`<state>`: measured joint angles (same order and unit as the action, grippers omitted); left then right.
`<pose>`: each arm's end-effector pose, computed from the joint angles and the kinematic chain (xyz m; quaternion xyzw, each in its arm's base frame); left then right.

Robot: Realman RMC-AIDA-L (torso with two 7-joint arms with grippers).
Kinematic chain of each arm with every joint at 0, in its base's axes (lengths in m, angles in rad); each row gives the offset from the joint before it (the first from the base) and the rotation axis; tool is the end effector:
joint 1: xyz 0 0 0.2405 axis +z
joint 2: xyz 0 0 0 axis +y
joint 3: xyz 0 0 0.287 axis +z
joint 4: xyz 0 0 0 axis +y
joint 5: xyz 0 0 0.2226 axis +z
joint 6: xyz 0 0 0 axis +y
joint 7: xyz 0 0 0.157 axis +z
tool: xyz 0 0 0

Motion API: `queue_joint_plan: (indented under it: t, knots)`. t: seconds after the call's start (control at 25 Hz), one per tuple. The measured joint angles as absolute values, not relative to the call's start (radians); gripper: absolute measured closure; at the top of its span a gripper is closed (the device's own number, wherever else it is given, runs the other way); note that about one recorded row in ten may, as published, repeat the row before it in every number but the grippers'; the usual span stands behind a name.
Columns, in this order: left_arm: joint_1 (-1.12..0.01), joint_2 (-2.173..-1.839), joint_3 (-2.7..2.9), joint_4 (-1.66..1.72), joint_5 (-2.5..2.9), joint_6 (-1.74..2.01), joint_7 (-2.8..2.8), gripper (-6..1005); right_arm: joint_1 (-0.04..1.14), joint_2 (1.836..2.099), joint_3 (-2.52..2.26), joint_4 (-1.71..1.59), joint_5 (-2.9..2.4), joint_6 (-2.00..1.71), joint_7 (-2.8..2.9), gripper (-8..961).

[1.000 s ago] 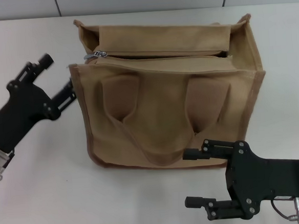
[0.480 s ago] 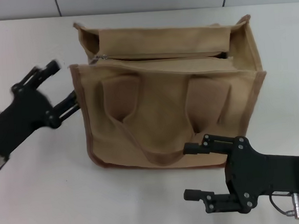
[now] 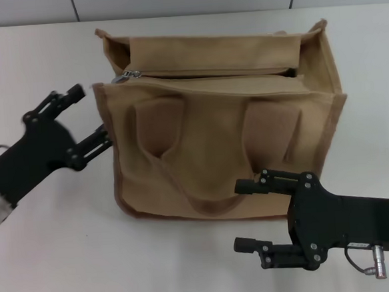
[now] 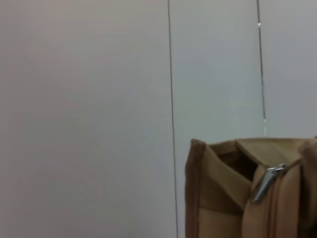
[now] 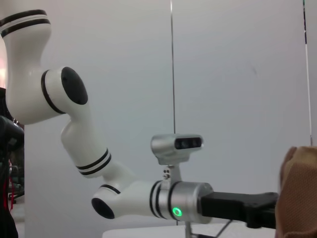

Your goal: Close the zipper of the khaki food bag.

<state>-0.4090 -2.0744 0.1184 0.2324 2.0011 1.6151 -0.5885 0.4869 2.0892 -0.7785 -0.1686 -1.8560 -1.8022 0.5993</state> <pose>-0.3421 0.3008 -0.0335 -0.8520 -0.1210 -0.3603 0.3601 0.2733 0.2540 -0.0927 -0.9140 0.0156 0.4012 0.0589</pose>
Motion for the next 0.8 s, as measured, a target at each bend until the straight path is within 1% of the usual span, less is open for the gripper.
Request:
queue_joint_plan:
  t: [0.24, 0.52, 0.8]
  knots:
    - [-0.458, -2.078, 0.109, 0.186, 1.968, 1.55, -0.568, 215, 0.487, 2.089, -0.779, -0.168, -1.856, -1.799, 0.599, 222]
    - [-0.444, -2.075, 0.109, 0.131, 1.806, 1.605, -0.567, 217, 0.482, 2.089, -0.779, -0.161, -1.844, -1.779, 0.591, 222]
    - [-0.432, -2.077, 0.116, 0.126, 1.807, 1.633, -0.567, 218, 0.488, 2.089, -0.779, -0.158, -1.841, -1.77, 0.585, 221]
